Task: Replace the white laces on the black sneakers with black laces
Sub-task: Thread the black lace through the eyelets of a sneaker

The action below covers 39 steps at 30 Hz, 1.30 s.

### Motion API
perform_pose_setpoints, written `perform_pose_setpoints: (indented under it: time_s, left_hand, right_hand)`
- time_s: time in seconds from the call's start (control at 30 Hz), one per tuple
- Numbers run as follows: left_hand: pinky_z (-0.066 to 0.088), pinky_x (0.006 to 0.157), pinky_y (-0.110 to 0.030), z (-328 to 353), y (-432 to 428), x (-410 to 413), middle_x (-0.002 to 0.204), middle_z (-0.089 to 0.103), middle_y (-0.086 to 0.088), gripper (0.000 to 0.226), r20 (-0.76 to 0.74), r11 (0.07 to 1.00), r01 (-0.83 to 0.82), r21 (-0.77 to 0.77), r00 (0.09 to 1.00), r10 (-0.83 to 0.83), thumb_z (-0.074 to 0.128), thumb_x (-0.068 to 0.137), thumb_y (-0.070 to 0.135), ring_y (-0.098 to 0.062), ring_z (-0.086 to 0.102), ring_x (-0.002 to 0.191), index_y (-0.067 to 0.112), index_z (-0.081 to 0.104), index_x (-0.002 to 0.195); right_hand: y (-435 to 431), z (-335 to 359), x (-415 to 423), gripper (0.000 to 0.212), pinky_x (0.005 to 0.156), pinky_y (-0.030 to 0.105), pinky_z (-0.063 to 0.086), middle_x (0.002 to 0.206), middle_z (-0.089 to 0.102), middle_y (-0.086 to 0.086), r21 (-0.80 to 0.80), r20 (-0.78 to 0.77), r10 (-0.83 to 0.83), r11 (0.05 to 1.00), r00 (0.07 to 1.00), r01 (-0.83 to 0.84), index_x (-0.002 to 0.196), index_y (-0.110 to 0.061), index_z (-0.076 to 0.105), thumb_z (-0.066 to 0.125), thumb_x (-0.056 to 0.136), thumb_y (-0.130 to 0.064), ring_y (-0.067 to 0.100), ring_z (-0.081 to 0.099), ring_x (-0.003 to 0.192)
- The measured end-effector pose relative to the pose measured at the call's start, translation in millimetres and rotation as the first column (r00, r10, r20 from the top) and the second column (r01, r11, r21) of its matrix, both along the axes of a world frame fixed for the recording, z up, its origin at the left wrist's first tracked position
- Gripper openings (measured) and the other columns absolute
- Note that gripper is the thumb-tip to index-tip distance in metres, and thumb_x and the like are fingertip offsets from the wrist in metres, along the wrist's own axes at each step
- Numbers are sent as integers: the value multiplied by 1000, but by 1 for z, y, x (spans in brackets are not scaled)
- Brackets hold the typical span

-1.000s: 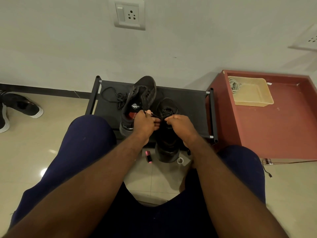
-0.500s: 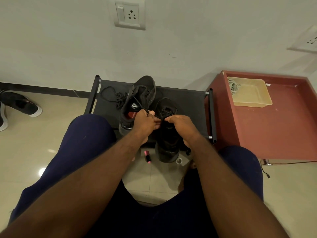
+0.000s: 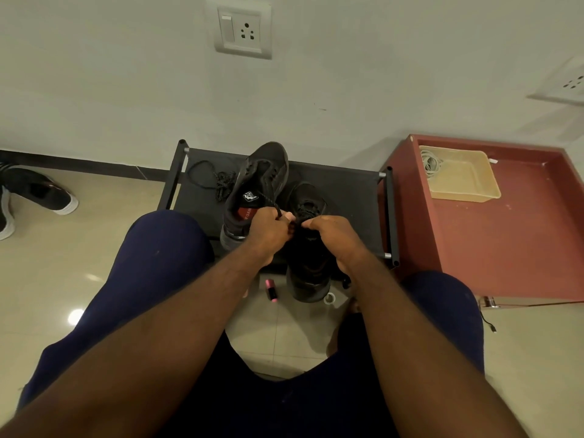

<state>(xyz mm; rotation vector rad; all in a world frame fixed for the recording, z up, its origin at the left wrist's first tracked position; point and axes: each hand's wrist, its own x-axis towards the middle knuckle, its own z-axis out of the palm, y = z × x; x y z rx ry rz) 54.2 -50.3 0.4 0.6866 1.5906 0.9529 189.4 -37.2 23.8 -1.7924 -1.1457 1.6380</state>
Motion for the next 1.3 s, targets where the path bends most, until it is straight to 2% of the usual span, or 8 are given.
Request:
perform_pose_setpoints:
  time_s: [0.13,0.23,0.5,0.57,0.67,0.87,1.0,1.3]
  left_hand:
    - [61,71,-39,14,0,-1,82,67,-16,20,-121,993,-75,91,989,85,43,105,15,-27,70,78,5,58,97]
    - [59,59,-30,27,8,-13,72,67,-8,21,-237,970,-159,186,950,201,45,103,14,-17,69,63,7,62,94]
    - [58,61,-27,60,26,-91,73,61,-5,24,205,829,-530,178,844,496,35,107,20,-14,65,59,13,56,97]
    - [51,51,-24,58,20,-88,68,53,-1,25,210,908,-409,95,899,383,34,106,17,-9,51,51,10,58,103]
    - [37,46,-20,53,7,-62,77,61,-4,24,-168,998,56,41,985,-48,42,104,17,-8,44,52,7,63,103]
    - [52,71,-32,27,-5,-20,92,69,-11,20,-561,824,555,-116,648,-515,58,97,23,-24,65,82,8,67,107]
    - [50,69,-32,29,1,-28,78,67,-13,28,-614,862,494,-112,647,-452,60,96,25,-26,64,76,2,68,82]
    - [52,77,-38,43,9,-55,89,67,-11,25,-567,991,98,92,823,-29,52,99,19,-25,62,87,3,67,86]
  right_hand:
    - [-2,6,-3,25,82,22,51,113,72,3,62,45,77,995,996,-80,111,-8,75,56,95,-9,12,65,99]
    - [-4,10,-1,32,100,30,49,126,67,5,93,145,207,971,968,-221,121,-6,71,47,98,-5,20,62,115]
    - [-4,11,-2,24,82,29,50,102,71,0,-92,-2,48,995,999,-48,106,-16,77,57,93,-19,16,64,96]
    - [-5,12,-3,22,88,33,53,101,72,2,-91,-8,29,995,1000,-30,103,-15,77,59,92,-20,19,65,97]
    - [-5,11,-4,22,93,37,53,103,73,5,-95,-2,27,995,1000,-28,105,-14,77,60,92,-20,21,66,98]
    - [-6,8,-5,22,95,41,56,100,77,5,-80,-17,34,996,999,-35,99,-17,79,58,93,-19,22,71,98]
    - [-5,8,-4,22,98,42,55,104,75,5,-88,-4,34,996,999,-34,100,-18,79,58,93,-19,23,69,101]
    - [0,2,-5,24,96,40,51,110,71,6,-146,-24,37,989,999,-40,95,-18,78,58,90,-29,24,63,106]
